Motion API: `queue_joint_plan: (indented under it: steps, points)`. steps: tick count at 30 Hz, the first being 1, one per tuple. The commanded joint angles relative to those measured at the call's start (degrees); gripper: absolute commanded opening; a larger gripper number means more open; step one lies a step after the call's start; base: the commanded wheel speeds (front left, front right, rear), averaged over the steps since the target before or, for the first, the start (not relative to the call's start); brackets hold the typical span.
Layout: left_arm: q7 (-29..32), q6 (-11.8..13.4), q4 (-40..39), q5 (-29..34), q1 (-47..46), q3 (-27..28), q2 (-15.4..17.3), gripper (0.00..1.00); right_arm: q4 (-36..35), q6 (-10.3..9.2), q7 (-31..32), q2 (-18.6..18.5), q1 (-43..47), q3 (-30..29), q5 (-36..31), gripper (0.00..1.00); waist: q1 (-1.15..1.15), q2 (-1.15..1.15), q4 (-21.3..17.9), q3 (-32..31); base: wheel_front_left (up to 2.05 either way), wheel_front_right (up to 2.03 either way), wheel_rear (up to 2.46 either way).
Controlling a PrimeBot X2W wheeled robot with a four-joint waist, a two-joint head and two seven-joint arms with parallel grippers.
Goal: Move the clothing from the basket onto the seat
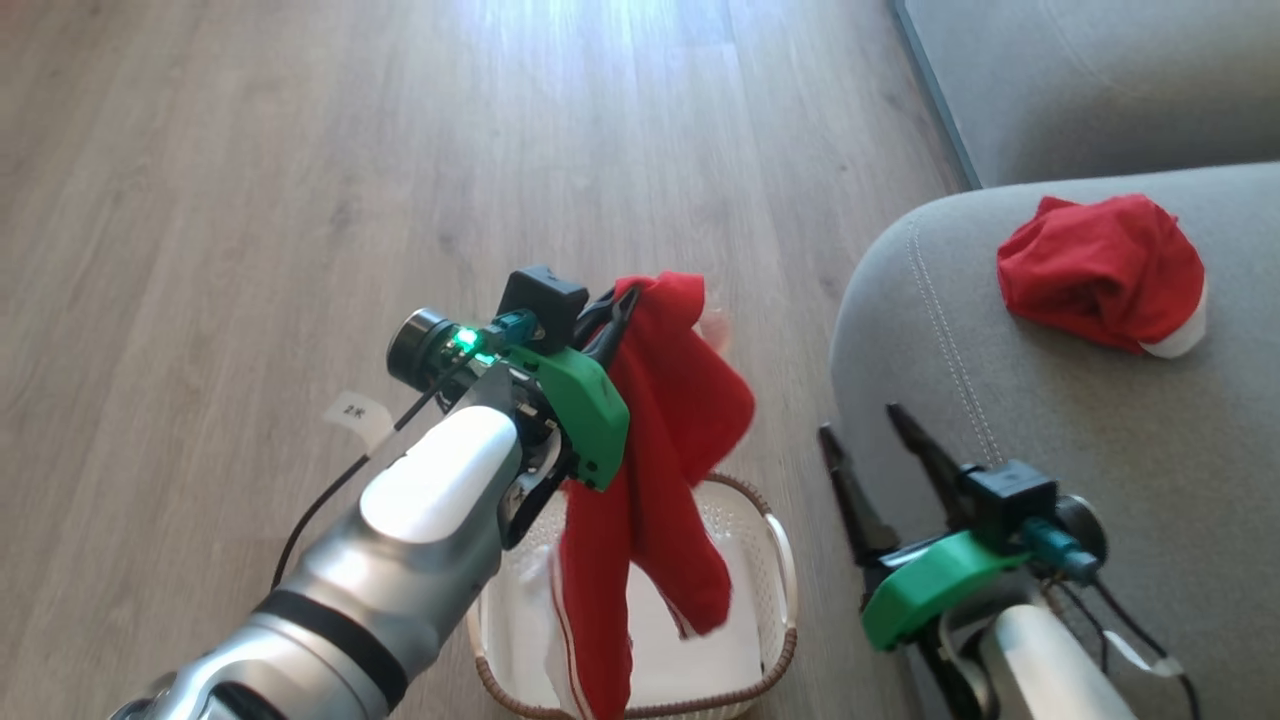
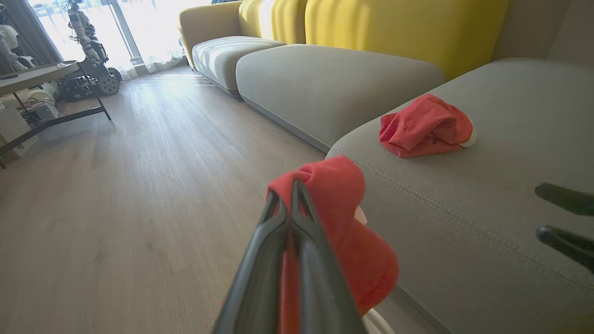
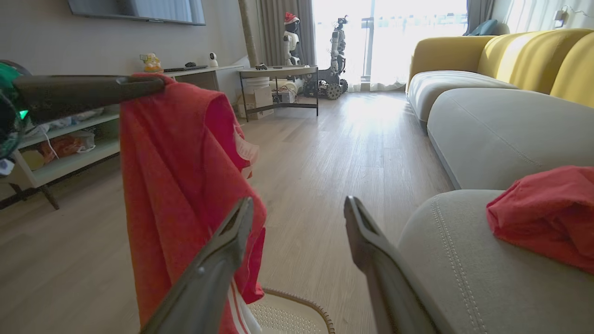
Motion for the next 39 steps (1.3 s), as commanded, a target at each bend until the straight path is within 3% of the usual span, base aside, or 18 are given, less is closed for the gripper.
queue_joint_plan:
  steps: [1, 13, 31, 33, 34, 35, 39]
  points:
    - [-0.23, 0.42, -2.05, -0.14, -3.32, 1.70, 0.76, 0.00, -1.44, -0.02, -0.37, 0.14, -3.47, 2.02, -0.10, 1.00, 0.00, 0.00, 0.51, -0.44, 0.00, 0.00, 0.00]
    - [2.16, 2.14, -8.80, -0.73, -4.08, 1.31, 0.94, 0.00, 5.03, -0.02, -0.37, 0.14, -10.79, 15.35, 1.73, 1.00, 0.00, 0.00, 3.00, -2.27, 0.00, 0.00, 0.00]
    - [5.10, 4.40, -17.67, -2.31, -5.05, -0.54, 0.79, 0.00, 17.69, -0.02, -0.37, 0.14, -22.01, 23.36, 6.95, 1.00, 0.00, 0.00, 6.50, -2.32, 0.00, 0.00, 0.00]
    - [5.07, 4.63, -18.14, -2.50, -5.01, -0.50, 0.79, 0.00, 18.29, -0.02, -0.37, 0.14, -22.46, 23.58, 7.45, 0.46, 0.00, 0.00, 6.68, -2.33, 0.00, 0.00, 0.00]
    - [5.06, 4.79, -18.26, -2.54, -4.95, -0.46, 0.87, 0.00, 18.45, -0.02, -0.37, 0.14, -22.56, 23.62, 7.66, 0.29, 0.00, 0.00, 6.73, -2.33, 0.00, 0.00, 0.00]
    - [5.03, 4.95, -18.33, -2.58, -4.84, -0.42, 1.02, 0.00, 18.48, -0.02, -0.37, 0.14, -22.52, 23.63, 7.92, 0.00, 0.00, 0.00, 6.74, -2.33, 0.00, 0.00, 0.00]
    - [4.47, 5.65, -18.39, -2.99, -4.04, 0.04, 1.59, 0.00, 18.10, -0.02, -0.37, 0.14, -22.26, 22.90, 8.28, 0.00, 0.00, 0.00, 6.49, -2.30, 0.00, 0.00, 0.00]
